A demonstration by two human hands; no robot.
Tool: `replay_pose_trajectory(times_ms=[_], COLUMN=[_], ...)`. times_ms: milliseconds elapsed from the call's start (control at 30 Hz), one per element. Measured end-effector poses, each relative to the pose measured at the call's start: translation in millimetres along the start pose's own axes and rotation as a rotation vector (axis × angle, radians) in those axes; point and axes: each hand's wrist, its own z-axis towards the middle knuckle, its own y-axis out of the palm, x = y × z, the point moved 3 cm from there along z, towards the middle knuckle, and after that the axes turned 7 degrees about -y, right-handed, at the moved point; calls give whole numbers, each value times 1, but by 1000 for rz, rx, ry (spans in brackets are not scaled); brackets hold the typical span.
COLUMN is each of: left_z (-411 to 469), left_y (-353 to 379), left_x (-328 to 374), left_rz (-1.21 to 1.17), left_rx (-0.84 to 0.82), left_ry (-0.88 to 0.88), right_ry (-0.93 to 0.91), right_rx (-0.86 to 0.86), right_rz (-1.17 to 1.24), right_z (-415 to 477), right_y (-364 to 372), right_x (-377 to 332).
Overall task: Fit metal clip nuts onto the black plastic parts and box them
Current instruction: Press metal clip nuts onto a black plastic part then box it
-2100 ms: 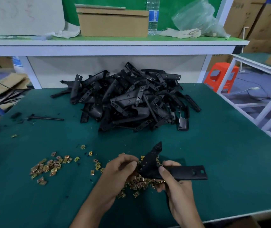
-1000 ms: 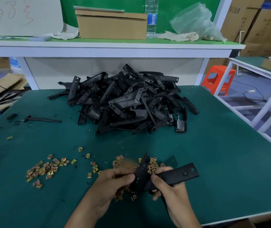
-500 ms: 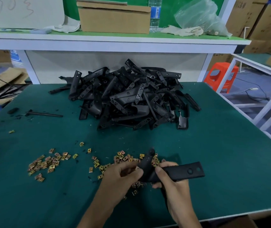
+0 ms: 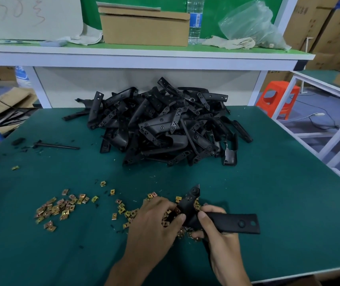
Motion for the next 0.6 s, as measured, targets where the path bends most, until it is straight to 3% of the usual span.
replay_pose_trajectory(times_ms=[133, 300, 600], left_z=[7, 11, 16], left_y=[5, 11, 14], left_x=[-9, -33, -39], left_rz=[33, 337, 199], left_rx=[-46, -143, -1], left_ry=[-7, -44, -76], right_ry=[0, 24, 27], right_rx=[34, 33, 43], right_rz=[36, 46, 30], right_z=[1, 2, 3], right_y=[-1, 0, 0], right_x=[-2, -3, -2])
